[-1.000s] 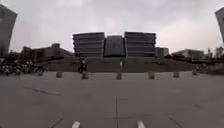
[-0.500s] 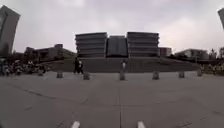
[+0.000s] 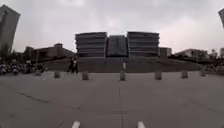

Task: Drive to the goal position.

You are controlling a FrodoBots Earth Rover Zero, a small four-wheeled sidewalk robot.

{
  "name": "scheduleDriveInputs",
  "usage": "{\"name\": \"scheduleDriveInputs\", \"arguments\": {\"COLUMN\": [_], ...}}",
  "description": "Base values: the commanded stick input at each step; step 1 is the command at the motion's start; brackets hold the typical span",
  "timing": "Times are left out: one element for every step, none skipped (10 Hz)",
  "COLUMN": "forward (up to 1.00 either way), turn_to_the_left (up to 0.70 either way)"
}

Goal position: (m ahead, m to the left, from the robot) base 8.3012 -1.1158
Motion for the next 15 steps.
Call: {"name": "scheduleDriveInputs", "arguments": {"forward": [0.60,0.60,0.60,0.60,0.60,0.60,0.60,0.60,0.60,0.60,0.60,0.60,0.60,0.60,0.60], "turn_to_the_left": [0.00,0.00,0.06,0.13,0.15,0.15,0.15,0.15,0.09,0.00,0.00,0.00,0.00,0.00,0.00]}}
